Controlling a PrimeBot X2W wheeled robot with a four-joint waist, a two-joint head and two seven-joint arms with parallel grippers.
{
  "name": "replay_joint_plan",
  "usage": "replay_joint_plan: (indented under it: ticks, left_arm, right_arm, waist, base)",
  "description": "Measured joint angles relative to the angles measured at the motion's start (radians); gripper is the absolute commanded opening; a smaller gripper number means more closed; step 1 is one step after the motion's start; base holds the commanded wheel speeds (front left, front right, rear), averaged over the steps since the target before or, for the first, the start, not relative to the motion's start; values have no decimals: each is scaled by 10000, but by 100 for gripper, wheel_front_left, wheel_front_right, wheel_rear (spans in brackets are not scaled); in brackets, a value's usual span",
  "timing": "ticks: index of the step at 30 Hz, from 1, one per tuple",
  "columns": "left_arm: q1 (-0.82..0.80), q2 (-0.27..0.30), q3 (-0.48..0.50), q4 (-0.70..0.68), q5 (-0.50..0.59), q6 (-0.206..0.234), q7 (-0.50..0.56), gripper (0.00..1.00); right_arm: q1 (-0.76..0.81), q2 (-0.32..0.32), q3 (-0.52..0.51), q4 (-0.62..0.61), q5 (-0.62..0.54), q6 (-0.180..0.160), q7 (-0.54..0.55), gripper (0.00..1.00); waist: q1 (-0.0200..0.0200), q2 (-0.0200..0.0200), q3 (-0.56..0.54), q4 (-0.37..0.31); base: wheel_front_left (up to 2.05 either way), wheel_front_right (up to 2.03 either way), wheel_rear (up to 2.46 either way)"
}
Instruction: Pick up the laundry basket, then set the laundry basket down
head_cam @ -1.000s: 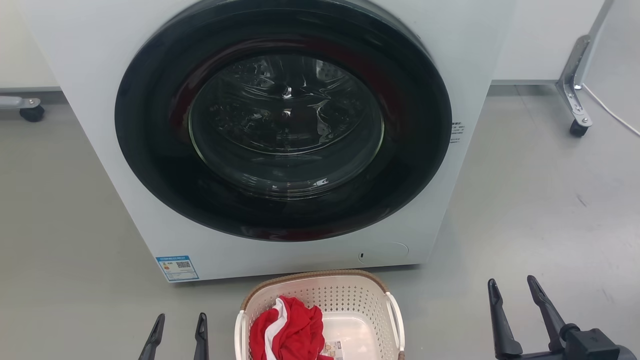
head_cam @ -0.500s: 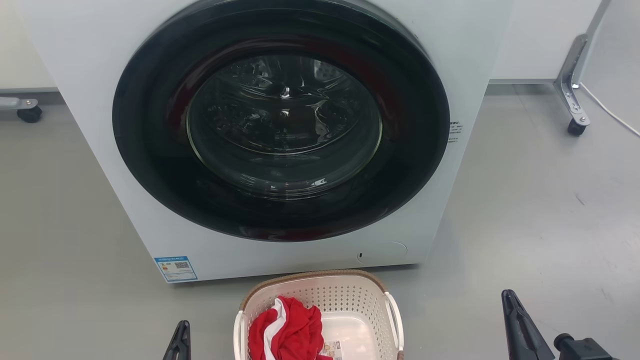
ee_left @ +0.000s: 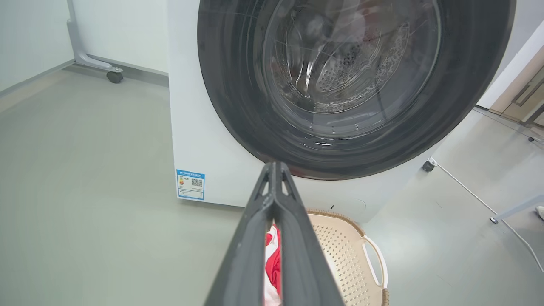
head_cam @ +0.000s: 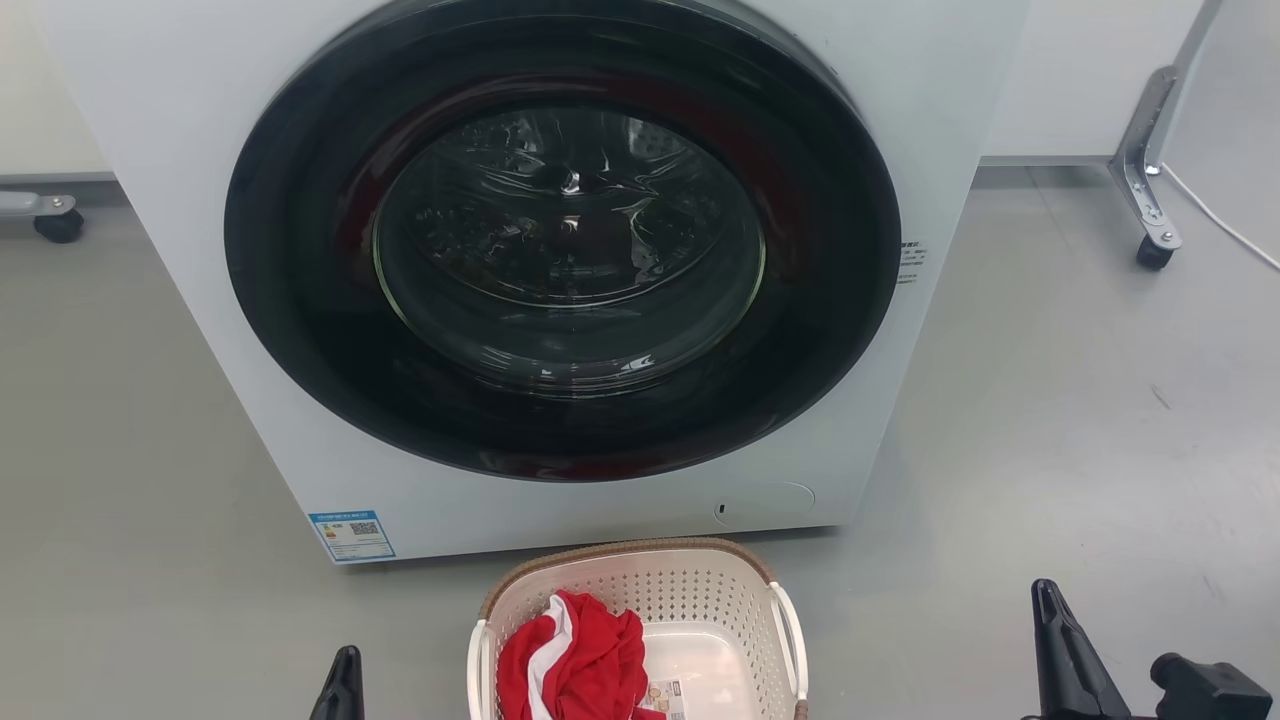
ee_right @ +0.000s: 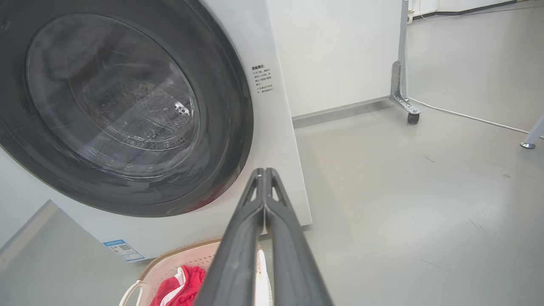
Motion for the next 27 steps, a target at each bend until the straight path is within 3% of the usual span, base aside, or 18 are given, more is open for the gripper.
replay_joint_plan:
  ticks: [27]
  left_arm:
    - [-792, -280, 840, 727, -3588, -681, 963, 0]
  right_arm:
    - [-569, 431, -1110, 608, 3712, 660, 1083, 0]
  waist:
    - [0, 0, 42, 16]
  base:
    - [0, 0, 0]
